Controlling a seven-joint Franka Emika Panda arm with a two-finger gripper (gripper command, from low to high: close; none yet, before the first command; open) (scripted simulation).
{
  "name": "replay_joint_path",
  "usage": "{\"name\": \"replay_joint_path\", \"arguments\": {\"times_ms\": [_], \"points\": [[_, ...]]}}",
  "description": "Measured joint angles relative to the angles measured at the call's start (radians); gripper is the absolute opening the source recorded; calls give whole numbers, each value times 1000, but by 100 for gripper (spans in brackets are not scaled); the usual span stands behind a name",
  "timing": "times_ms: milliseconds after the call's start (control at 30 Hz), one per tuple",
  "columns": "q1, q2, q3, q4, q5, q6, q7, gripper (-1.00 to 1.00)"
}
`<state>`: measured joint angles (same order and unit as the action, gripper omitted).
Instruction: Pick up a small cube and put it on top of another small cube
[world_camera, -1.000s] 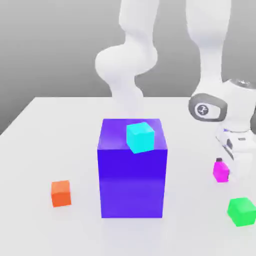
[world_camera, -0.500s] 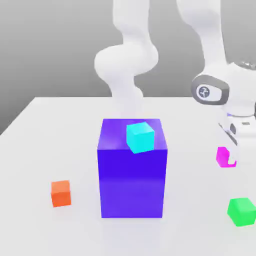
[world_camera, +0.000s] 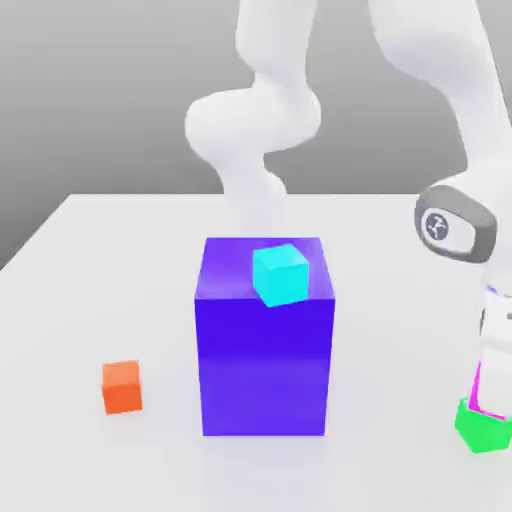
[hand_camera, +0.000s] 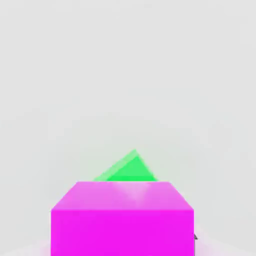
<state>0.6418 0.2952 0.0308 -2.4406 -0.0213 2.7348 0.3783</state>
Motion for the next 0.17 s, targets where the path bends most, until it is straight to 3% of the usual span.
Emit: {"name": "replay_joint_path", "arguments": {"times_ms": [167], "points": [[-1,-23,1,-1,2,-21,-1,100]]}}
